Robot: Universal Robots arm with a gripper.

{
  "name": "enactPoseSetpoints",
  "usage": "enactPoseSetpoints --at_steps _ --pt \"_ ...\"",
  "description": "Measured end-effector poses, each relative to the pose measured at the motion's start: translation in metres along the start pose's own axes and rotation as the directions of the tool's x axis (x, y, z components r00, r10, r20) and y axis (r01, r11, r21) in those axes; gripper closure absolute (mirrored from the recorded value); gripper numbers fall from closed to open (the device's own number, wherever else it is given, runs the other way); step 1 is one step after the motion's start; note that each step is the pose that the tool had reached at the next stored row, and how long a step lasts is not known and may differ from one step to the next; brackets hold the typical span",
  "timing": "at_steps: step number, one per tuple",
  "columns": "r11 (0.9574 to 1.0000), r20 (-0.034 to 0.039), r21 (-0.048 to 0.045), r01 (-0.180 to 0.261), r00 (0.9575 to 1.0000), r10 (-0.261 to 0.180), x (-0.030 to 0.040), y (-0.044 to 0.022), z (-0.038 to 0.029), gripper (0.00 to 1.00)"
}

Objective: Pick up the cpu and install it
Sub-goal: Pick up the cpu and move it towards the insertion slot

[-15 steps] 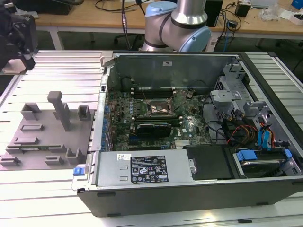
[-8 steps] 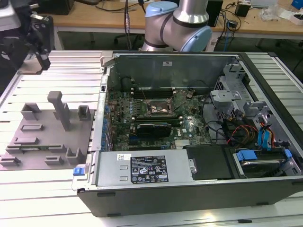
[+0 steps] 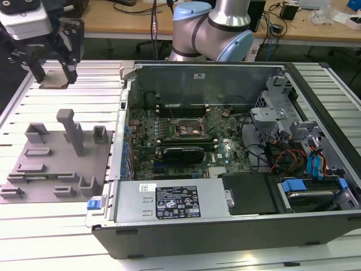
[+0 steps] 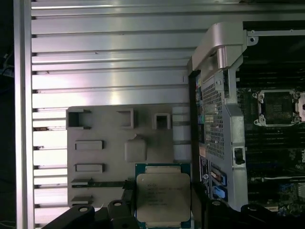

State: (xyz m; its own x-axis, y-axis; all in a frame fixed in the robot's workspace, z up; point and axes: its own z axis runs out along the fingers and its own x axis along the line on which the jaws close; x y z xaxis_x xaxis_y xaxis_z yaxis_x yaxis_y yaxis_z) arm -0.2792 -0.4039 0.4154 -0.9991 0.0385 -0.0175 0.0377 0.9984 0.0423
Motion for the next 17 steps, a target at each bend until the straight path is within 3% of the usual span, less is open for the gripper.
enactPoseSetpoints --at_steps 4,7,15,17 --pt "1.0 0.0001 -0.0001 0.0 1.0 0.0 -0.0143 0.0005 0.0003 0.45" --pt "1.0 0.0001 -0.0001 0.0 1.0 0.0 -0.032 0.0011 0.0007 0.45" --pt "1.0 0.0002 -0.0002 0.0 1.0 0.0 -0.062 0.0023 0.0013 0.45" --pt "1.0 0.0 0.0 0.0 1.0 0.0 -0.0742 0.0027 0.0014 0.45"
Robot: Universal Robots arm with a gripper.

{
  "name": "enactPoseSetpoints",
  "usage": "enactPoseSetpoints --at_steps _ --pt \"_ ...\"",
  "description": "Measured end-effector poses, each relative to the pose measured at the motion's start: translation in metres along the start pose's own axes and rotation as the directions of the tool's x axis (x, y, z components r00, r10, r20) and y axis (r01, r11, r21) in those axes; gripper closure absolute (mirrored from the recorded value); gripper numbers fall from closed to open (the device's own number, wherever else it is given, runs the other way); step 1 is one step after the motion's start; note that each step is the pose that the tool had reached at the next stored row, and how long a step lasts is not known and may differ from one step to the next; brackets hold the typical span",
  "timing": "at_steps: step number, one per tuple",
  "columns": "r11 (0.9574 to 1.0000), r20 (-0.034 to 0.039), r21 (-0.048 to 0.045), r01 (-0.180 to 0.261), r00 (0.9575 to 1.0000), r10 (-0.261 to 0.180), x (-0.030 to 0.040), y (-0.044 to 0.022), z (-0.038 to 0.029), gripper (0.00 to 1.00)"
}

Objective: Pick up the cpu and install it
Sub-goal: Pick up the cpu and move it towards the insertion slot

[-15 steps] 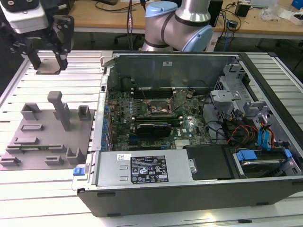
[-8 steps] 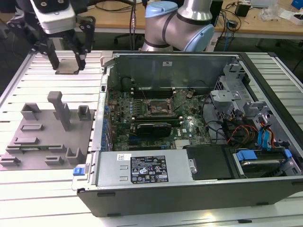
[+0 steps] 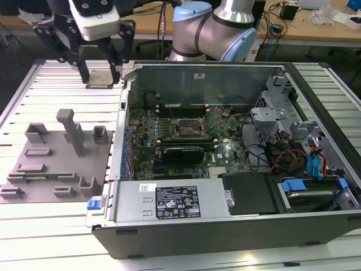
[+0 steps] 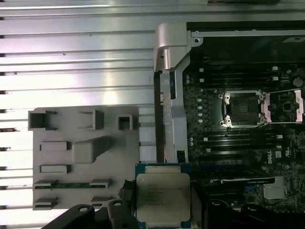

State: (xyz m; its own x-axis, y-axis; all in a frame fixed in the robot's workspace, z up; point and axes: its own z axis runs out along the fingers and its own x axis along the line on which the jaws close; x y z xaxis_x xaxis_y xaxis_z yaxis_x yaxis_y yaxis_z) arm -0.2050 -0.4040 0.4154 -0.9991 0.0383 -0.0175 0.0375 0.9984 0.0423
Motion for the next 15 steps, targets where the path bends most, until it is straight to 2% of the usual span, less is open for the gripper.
enactPoseSetpoints --at_steps 1,3,6,8,9,12,13,15 --pt "1.0 0.0 -0.0001 0.0 1.0 0.0 -0.0025 0.0001 0.0001 0.45" --pt "1.0 0.0 -0.0001 0.0 1.0 0.0 -0.0148 0.0005 0.0003 0.45" --pt "1.0 -0.0002 0.0 0.0 1.0 0.0 -0.0292 0.0009 0.0006 0.45" --pt "1.0 -0.0004 0.0 0.0 1.0 0.0 -0.0424 0.0013 0.0008 0.45" --pt "1.0 -0.0005 -0.0001 0.0 1.0 0.0 -0.0521 0.0016 0.001 0.45" --pt "1.0 -0.0005 -0.0001 0.0 1.0 0.0 -0.071 0.0021 0.0014 0.45" --pt "1.0 -0.0006 0.0 0.0 1.0 0.0 -0.0751 0.0023 0.0015 0.45" --pt "1.0 -0.0006 0.0 0.0 1.0 0.0 -0.0898 0.0028 0.0017 0.45"
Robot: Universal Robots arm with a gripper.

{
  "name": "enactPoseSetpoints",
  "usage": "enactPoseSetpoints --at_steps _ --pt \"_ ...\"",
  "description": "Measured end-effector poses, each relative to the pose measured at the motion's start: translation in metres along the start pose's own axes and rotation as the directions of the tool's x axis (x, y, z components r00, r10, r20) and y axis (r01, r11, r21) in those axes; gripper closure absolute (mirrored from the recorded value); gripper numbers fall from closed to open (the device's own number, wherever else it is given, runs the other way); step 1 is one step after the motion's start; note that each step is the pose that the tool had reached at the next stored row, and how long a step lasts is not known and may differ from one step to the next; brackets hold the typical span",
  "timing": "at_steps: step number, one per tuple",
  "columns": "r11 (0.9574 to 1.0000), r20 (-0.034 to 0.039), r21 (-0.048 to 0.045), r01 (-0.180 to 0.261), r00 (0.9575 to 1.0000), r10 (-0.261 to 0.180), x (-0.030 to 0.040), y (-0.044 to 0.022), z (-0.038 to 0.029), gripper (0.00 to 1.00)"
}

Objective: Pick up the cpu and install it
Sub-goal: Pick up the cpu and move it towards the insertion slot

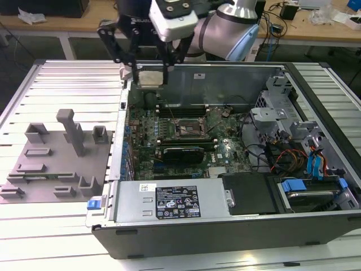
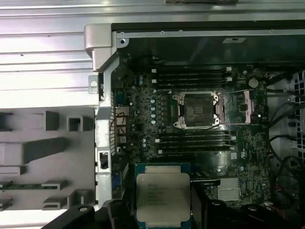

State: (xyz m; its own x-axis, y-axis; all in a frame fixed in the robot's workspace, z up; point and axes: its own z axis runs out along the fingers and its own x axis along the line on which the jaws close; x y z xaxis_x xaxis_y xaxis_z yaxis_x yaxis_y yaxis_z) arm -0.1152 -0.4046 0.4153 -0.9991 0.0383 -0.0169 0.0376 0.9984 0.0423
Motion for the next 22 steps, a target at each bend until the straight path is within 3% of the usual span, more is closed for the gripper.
enactPoseSetpoints --at_steps 1,6,9,11,12,14,17,18,19,22 --pt "1.0 0.0 0.0001 0.0 1.0 0.0 -0.0075 0.0003 0.0001 0.45" --pt "1.0 -0.0001 0.0 0.0 1.0 0.0 -0.0291 0.001 0.0005 0.45" --pt "1.0 -0.0001 0.0 0.0 1.0 0.0 -0.0496 0.0017 0.0009 0.45" --pt "1.0 -0.0001 0.0 0.0 1.0 0.0 -0.0568 0.0019 0.001 0.45" --pt "1.0 0.0 0.0 0.0 1.0 0.0 -0.0637 0.0021 0.0012 0.45" --pt "1.0 -0.0001 0.0 0.0 1.0 0.0 -0.0701 0.0023 0.0013 0.45" --pt "1.0 0.0 -0.0002 0.0 1.0 0.0 -0.0716 0.0024 0.0016 0.45" --pt "1.0 -0.0091 0.0001 0.0 1.0 0.0 -0.0759 0.0019 0.0187 0.45" --pt "1.0 -0.0248 0.0008 -0.001 0.9997 0.001 -0.0806 0.0016 0.0288 0.45" --pt "1.0 -0.032 0.0012 -0.001 0.9995 0.001 -0.0837 0.0017 0.0358 0.45"
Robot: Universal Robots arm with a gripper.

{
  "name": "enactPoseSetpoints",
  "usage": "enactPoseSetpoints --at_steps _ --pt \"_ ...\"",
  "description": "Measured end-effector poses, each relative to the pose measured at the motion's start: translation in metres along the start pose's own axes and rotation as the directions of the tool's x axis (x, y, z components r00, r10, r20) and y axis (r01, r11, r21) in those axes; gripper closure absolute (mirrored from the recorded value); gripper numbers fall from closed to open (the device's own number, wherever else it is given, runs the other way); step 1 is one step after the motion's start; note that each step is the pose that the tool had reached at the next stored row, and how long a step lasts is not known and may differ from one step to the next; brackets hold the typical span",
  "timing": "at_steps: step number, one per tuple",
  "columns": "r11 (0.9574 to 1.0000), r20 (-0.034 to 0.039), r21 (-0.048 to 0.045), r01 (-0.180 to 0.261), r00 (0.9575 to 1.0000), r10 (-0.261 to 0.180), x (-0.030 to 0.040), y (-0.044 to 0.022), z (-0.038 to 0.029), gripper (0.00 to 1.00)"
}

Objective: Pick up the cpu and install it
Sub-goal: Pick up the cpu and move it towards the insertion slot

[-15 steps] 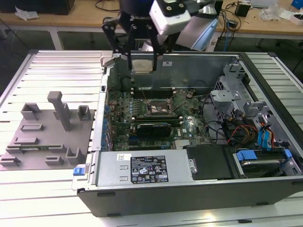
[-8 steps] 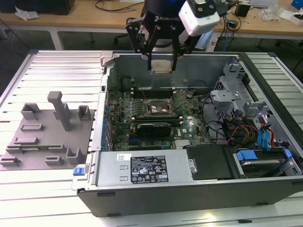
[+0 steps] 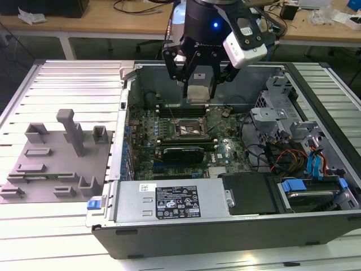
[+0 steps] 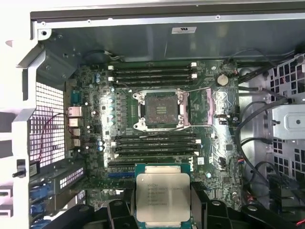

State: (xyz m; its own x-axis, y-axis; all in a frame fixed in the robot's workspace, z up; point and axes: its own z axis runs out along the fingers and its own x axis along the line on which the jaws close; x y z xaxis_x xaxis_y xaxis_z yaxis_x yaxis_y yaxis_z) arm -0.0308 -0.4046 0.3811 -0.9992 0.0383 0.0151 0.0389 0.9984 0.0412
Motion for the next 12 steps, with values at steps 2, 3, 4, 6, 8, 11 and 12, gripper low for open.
enactPoseSetpoints --at_steps 2,3,4,6,8,11,12 --pt "1.0 -0.0012 0.0 0.0 1.0 0.0 -0.0007 0.0004 0.0028 0.45" --pt "1.0 -0.0017 0.0 0.0 1.0 0.0 -0.001 0.0006 0.0042 0.45" --pt "1.0 -0.0022 0.0 0.0 1.0 0.0 -0.0012 0.001 0.0058 0.45" --pt "1.0 -0.0027 -0.0001 0.0 1.0 0.0 -0.0019 0.0029 0.0097 0.45" --pt "1.0 -0.0027 -0.0001 0.0 1.0 0.0 -0.0019 0.0053 0.0125 0.45" --pt "1.0 -0.0027 0.0 0.0 1.0 0.0 -0.0019 0.0111 0.0188 0.45" --pt "1.0 -0.0027 -0.0001 0.0 1.0 0.0 -0.0019 0.0121 0.0202 0.45"
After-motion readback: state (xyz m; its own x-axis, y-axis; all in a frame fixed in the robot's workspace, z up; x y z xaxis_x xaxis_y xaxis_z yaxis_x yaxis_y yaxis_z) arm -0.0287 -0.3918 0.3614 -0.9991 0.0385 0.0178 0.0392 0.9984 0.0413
